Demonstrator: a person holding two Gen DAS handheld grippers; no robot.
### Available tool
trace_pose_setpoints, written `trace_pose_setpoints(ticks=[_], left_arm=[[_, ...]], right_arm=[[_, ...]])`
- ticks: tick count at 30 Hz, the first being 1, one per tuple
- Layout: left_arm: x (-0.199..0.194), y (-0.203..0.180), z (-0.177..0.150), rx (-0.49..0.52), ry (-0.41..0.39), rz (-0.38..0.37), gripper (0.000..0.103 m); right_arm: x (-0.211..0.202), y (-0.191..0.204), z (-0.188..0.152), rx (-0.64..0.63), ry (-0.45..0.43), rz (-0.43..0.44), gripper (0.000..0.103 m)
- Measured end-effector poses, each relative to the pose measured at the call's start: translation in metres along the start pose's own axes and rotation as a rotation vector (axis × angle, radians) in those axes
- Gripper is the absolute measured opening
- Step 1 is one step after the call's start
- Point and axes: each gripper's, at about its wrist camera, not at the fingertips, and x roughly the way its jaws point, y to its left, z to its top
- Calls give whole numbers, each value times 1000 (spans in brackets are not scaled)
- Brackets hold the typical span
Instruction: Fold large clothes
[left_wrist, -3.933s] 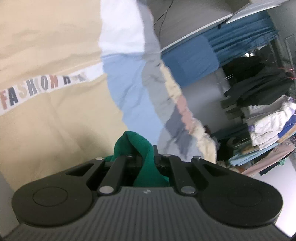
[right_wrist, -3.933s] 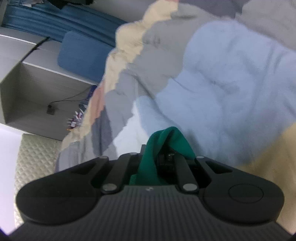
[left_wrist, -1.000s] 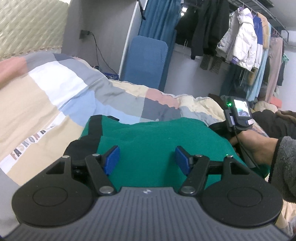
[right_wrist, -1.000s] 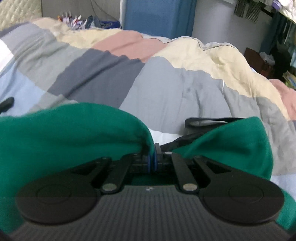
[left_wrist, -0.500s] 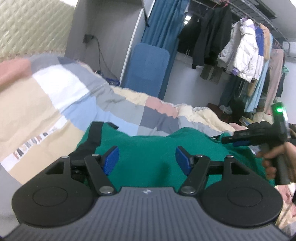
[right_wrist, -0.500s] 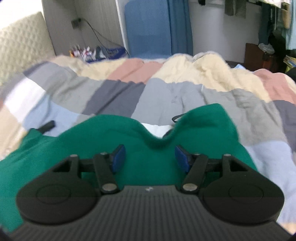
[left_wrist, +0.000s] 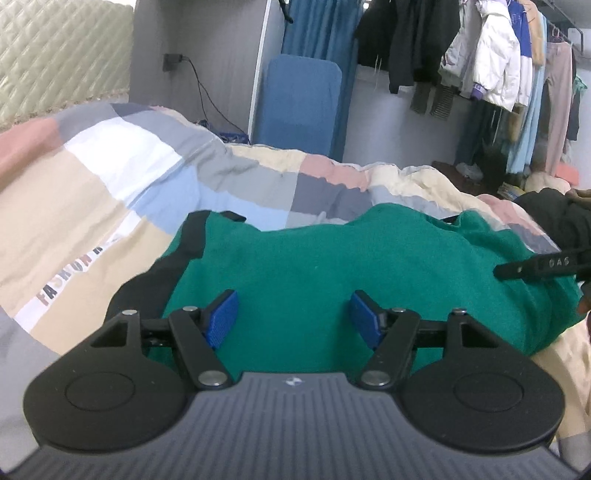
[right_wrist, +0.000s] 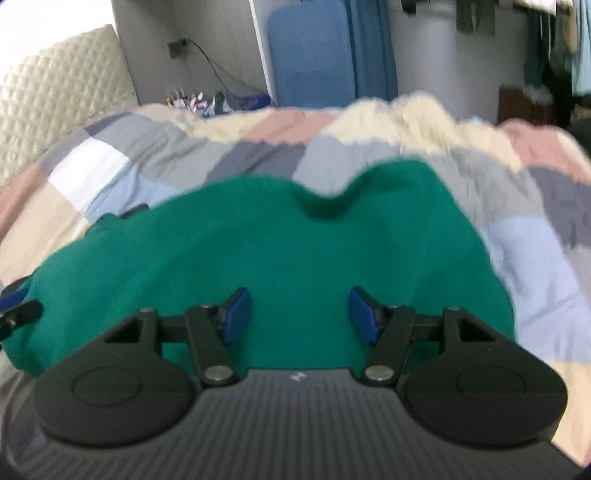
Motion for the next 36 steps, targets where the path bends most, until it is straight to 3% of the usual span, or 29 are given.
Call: trace_pose_setpoints(ticks=[6,9,13,18,23,25,26,30,36], left_arm=[[17,5,-6,-22,63,-6,74],[21,3,-8,-13,65,3,75],[15,7,-5,-55,58,-10,74],[-21,15,0,-176,31,-44,75],[-53,22,1,-365,46,-111,80],[-61,25,-6,-422,65,-155,83],[-63,27,-9,-453,80,-175,85],[-56,37,-25,-618,162,-253,92],[-5,53,-46,-764,280,-309,93]], right_arm=[[15,-6,-9,35,40,41,62],[16,-3,-10,32,37,32,62],[1,-2,-6,122,38,18,62],[-39,-6,-8,291,2,70,63],[-71,-16,-36,527,-1,165,67],[-74,-20,-50,629,14,204,88],[-72,-23,-56,682,27,229,90],[-53,-31,-72,838,103,292,89],[-19,-34,-83,929,174,256,91]])
